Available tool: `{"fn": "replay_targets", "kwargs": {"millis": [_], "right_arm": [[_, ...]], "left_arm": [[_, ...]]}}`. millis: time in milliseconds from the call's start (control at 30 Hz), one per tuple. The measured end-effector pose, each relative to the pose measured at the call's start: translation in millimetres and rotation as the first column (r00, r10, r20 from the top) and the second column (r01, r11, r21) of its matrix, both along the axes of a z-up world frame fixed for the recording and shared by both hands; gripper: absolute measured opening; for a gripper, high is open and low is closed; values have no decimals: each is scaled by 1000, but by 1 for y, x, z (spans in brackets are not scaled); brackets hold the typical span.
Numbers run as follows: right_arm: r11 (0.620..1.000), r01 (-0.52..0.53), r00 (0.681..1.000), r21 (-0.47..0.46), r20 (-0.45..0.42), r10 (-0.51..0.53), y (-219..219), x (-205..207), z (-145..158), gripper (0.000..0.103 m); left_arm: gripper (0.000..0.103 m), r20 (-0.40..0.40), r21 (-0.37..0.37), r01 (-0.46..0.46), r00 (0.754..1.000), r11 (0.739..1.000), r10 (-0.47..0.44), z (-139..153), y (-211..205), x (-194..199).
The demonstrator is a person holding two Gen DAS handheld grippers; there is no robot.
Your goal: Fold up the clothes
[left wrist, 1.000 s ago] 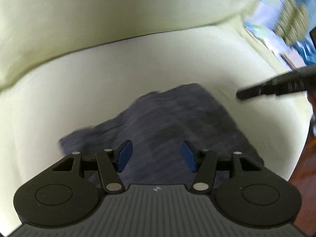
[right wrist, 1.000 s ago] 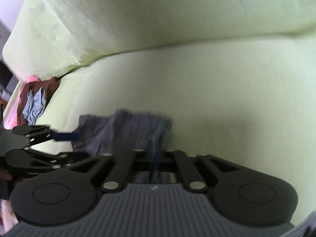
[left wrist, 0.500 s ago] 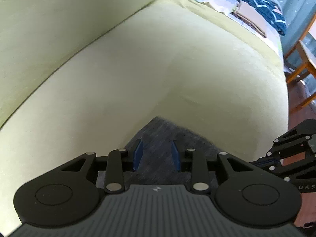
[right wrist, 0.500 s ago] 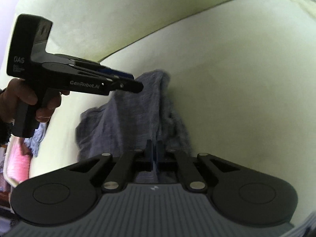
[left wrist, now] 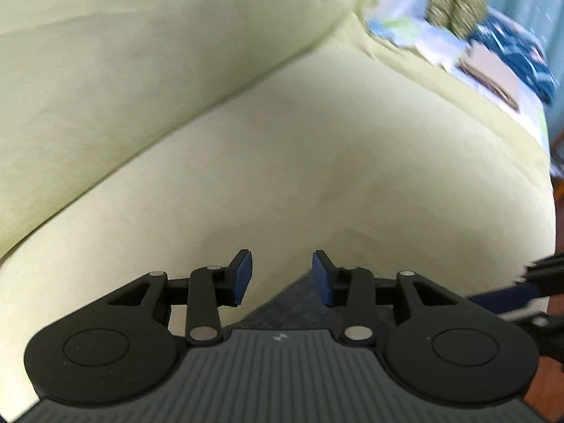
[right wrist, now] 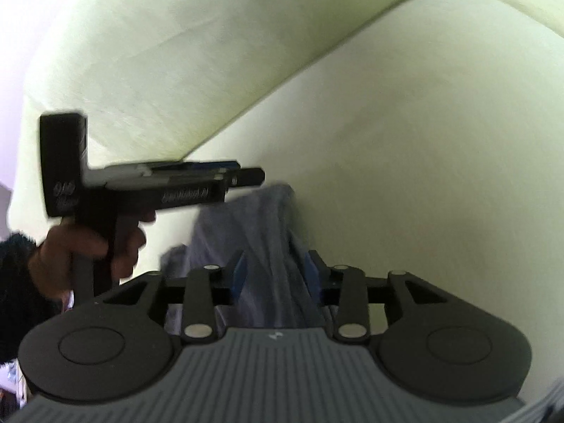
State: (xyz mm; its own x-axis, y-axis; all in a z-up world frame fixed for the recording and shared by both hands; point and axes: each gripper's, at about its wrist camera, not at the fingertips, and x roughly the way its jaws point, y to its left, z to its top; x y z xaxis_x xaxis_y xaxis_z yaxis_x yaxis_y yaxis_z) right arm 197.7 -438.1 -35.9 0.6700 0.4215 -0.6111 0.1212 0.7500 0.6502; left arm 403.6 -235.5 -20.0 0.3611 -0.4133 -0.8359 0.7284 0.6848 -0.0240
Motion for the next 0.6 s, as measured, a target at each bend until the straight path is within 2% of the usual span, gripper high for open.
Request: {"fn": "replay_targets", "kwargs": {"millis": [100,167,200,367,433,500,567,600], "right_arm": [[999,-49,999,-3,-15,49,2,26,-9,35],[998,-64,997,-1,-41,64,3,39,-18,18],[997,-71,997,-10,-39,71,3,40,-20,3],[994,-80,996,-74,38,83,5,29,-4,2],[995,-46,999,-91,5,46,0,28,-11,2],[997,-20,999,-75,-47,17,-5,32,-29,2],[999,7,995,-34,-96,-10,-10,34,-43,8],[1000,30,993,-9,-113,-31,-13,33,-44,17]], "left_arm": [[46,-62,-29,-74,995,997,72,1,19,4],[46,-75,-30,-88,993,996,86,0,25,1],[46,-76,-31,-90,993,995,88,0,27,0],[46,-91,-66,-88,992,994,82,-7,23,-7],[46,-99,-58,-79,992,995,73,-16,18,-10],[46,-95,1,-70,993,998,70,-33,8,-9],[46,-78,20,-62,995,998,63,-35,5,-9],[46,-63,19,-57,996,998,58,-33,4,-9]]}}
